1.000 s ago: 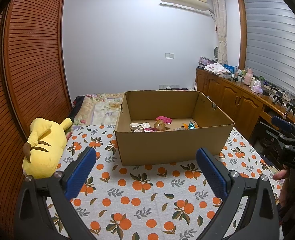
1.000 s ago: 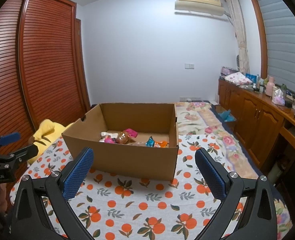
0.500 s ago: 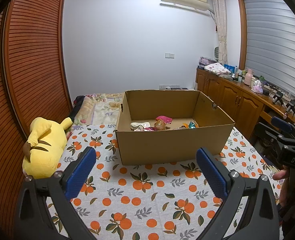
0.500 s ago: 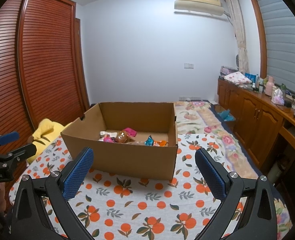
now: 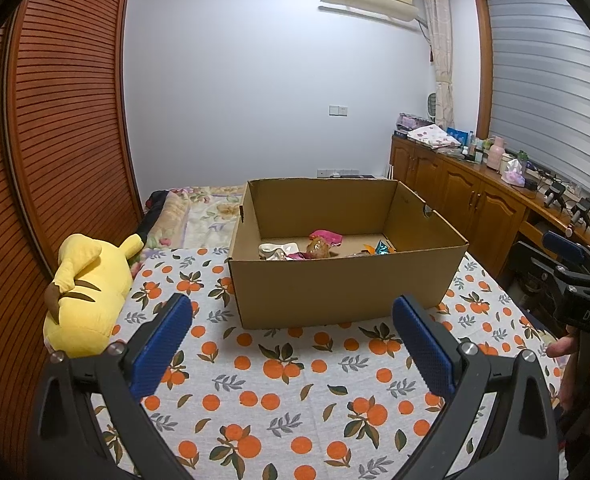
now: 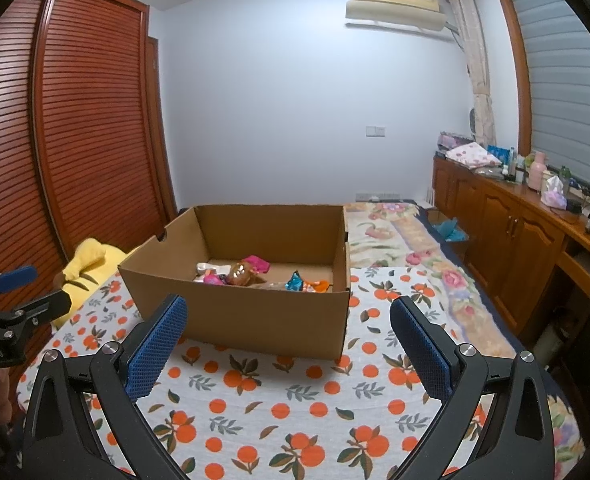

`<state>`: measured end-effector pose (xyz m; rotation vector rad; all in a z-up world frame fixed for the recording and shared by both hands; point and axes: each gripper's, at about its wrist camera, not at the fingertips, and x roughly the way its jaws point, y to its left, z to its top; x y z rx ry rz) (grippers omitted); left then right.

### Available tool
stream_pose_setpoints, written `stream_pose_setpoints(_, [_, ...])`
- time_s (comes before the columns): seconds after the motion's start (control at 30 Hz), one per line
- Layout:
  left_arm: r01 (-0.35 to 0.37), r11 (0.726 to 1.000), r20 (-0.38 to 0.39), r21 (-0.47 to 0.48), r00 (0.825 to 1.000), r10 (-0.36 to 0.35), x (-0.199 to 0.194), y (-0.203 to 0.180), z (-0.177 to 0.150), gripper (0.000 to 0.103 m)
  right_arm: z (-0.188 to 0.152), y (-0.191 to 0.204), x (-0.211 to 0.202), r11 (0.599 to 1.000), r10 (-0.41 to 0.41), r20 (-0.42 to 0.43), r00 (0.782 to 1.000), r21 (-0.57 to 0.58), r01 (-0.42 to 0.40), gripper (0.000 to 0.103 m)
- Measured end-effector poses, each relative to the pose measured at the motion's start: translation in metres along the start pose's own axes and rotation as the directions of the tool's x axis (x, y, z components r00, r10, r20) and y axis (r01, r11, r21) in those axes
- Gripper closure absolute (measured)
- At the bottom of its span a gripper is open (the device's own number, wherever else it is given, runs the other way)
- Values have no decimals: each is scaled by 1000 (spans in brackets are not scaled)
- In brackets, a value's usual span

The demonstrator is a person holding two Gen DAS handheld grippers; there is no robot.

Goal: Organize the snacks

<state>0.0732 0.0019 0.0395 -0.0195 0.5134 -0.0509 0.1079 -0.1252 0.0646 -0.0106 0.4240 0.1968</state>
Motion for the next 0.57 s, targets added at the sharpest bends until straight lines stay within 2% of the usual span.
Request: stream_pose_setpoints(0.57, [-1,1000,0,-1,1000,1,1,-1,0,2,0,0,0,1000,0,1,1000,0,0,0])
